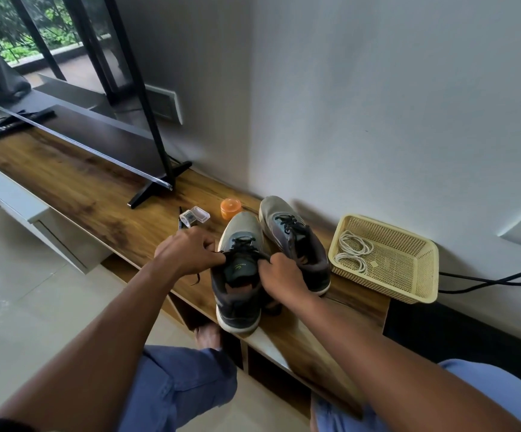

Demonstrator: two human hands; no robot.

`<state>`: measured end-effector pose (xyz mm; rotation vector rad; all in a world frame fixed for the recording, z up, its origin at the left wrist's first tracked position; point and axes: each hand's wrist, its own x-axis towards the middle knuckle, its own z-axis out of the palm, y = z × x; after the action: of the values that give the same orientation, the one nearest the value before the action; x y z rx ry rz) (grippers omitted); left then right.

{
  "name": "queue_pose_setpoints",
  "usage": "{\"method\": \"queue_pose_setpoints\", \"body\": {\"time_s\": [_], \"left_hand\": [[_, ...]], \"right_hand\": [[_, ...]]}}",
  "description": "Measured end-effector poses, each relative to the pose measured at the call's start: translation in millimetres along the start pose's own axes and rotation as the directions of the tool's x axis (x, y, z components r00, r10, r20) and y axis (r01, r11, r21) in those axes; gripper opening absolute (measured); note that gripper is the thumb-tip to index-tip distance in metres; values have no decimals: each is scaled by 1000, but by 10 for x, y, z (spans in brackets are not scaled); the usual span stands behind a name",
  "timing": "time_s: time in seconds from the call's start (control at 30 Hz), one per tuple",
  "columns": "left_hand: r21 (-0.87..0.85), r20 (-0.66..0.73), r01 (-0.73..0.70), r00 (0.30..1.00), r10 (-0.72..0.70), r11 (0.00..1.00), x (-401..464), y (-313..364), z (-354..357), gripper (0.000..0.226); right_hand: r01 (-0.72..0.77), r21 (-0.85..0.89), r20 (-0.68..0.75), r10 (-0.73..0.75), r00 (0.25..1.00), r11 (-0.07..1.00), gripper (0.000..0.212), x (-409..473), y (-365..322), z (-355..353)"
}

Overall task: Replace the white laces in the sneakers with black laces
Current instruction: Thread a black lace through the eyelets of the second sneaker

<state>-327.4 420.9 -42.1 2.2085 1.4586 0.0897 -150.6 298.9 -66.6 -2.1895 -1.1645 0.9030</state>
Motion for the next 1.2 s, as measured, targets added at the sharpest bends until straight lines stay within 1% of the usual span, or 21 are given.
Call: {"method": "queue_pose_setpoints", "body": {"time_s": [0.1, 0.17, 0.27, 0.33, 0.37, 0.4, 0.47, 0.57, 0.63, 0.7, 0.73, 0.8, 0.83, 0.87, 0.9, 0.97, 1.03, 1.07, 1.13, 1.2], "left_hand": [[-16, -3, -18, 1000, 18, 1000, 21, -51, 10, 37], [-38, -14, -37, 999, 36, 999, 22, -80, 8, 47], [-101, -26, -54, 998, 52, 993, -5, -147, -30, 63], [-183, -53, -41, 998, 32, 982, -19, -194, -80, 69], [-216, -77, -44, 997, 28, 975, -11, -220, -99, 68], [-230, -115, -42, 993, 15, 972, -6, -230, -119, 64], [-227, -248, -34, 969, -23, 973, 5, -218, -148, 63], [-271, -477, -68, 876, -72, 960, -16, -135, -213, 58], [-360, -557, -94, 820, -133, 928, -38, -63, -285, 57], [-523, -582, -130, 777, -241, 842, -22, -30, -372, 60], [-611, -574, -169, 767, -286, 773, -26, -13, -413, 63], [-746, -543, -292, 787, -292, 599, -54, 35, -466, 62], [-789, -522, -341, 810, -266, 511, -69, 65, -485, 59], [-816, -498, -362, 836, -230, 452, -83, 91, -495, 60], [-826, -476, -364, 860, -185, 430, -107, 134, -501, 62], [-829, -414, -338, 907, -81, 446, -155, 259, -485, 63], [-814, -355, -325, 934, 29, 481, -187, 399, -449, 59], [-800, -342, -326, 937, 62, 504, -185, 453, -433, 59], [-736, -364, -344, 927, 88, 583, -180, 513, -412, 62], [-630, -409, -380, 904, 127, 677, -172, 488, -400, 67]], "right_hand": [[-41, 38, 49, 39, 998, 998, 45, 30, -31, -5], [-44, 26, 67, 42, 997, 999, 46, 34, -43, -16], [-16, -28, 66, 17, 998, 999, 42, 18, -52, -61], [10, -86, 51, -6, 999, 996, 44, 24, -59, -74], [24, -109, 47, -19, 999, 994, 44, 23, -67, -80], [39, -124, 51, -33, 998, 992, 42, 18, -81, -82], [73, -141, 61, -65, 996, 987, 37, 4, -107, -86], [155, -205, 38, -150, 988, 966, 42, -34, -142, -122], [228, -271, 13, -233, 972, 935, 45, -72, -174, -159], [264, -309, 6, -276, 961, 914, 44, -93, -203, -192], [268, -324, 7, -281, 960, 907, 42, -98, -217, -199], [266, -346, -10, -287, 958, 900, 36, -88, -230, -190], [276, -349, -39, -308, 951, 896, 32, -82, -242, -183], [308, -336, -73, -351, 934, 890, 31, -76, -266, -177], [359, -307, -106, -407, 907, 881, 32, -62, -301, -176], [480, -195, -131, -508, 851, 855, 39, -43, -442, -202], [531, 18, -87, -528, 845, 847, 43, -52, -630, -232], [524, 150, -56, -522, 851, 839, 40, -51, -714, -229], [462, 373, -37, -485, 874, 804, 26, -36, -814, -213], [390, 506, -35, -434, 900, 769, 15, -33, -835, -235]]}}
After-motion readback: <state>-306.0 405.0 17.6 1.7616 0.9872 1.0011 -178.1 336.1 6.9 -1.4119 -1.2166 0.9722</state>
